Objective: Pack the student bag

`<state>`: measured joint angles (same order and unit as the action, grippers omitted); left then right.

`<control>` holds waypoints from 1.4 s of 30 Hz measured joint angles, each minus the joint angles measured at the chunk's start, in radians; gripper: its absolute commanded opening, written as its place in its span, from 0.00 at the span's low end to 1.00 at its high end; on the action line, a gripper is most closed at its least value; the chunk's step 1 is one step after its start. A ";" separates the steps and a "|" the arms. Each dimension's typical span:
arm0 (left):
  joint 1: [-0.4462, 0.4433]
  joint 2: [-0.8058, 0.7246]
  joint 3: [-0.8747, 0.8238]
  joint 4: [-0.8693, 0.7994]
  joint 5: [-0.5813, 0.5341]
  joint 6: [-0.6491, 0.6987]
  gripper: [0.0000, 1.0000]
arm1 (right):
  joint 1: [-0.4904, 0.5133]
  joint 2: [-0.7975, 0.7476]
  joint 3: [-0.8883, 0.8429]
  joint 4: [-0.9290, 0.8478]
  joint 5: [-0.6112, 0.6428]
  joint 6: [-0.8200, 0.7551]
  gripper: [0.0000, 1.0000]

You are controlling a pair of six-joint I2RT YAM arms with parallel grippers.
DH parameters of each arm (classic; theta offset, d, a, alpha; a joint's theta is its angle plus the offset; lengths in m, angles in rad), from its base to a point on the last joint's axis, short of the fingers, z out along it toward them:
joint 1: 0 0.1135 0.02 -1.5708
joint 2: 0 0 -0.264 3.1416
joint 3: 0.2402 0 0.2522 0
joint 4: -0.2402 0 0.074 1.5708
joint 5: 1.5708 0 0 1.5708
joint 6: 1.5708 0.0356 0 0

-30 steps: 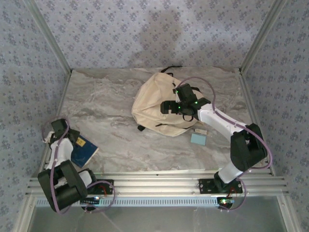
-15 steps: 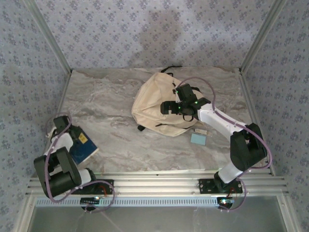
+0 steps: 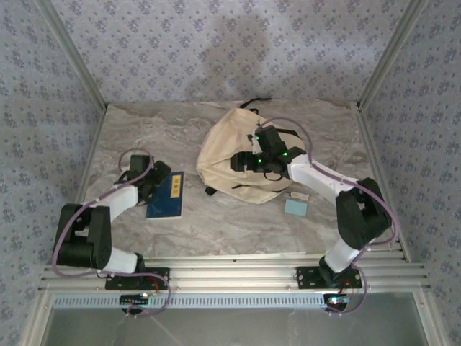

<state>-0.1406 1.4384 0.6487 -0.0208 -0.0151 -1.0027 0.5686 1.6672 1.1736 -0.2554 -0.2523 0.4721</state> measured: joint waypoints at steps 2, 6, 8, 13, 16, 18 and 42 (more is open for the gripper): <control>-0.027 0.016 0.024 -0.006 0.031 -0.015 1.00 | 0.035 0.053 0.021 0.026 -0.027 0.031 0.76; -0.036 -0.007 0.044 -0.102 0.042 0.008 1.00 | 0.124 0.130 0.064 0.057 -0.043 0.077 0.71; -0.034 -0.052 0.045 -0.169 0.026 0.036 1.00 | 0.166 0.159 0.079 0.083 -0.050 0.098 0.65; -0.030 -0.200 0.011 -0.246 0.000 0.097 0.99 | 0.244 0.228 0.121 0.132 -0.062 0.150 0.55; -0.030 -0.241 -0.039 -0.261 0.000 0.121 1.00 | 0.261 0.278 0.159 0.163 -0.077 0.190 0.53; -0.030 -0.238 -0.065 -0.280 0.004 0.137 0.99 | 0.269 0.315 0.182 0.183 -0.087 0.218 0.53; -0.026 -0.180 -0.155 -0.181 0.069 0.140 0.67 | 0.315 0.573 0.441 0.145 -0.010 0.309 0.53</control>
<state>-0.1661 1.2587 0.4934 -0.2020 0.0540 -0.8623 0.8833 2.2402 1.6150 -0.1101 -0.2619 0.7815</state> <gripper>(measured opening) 0.684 0.527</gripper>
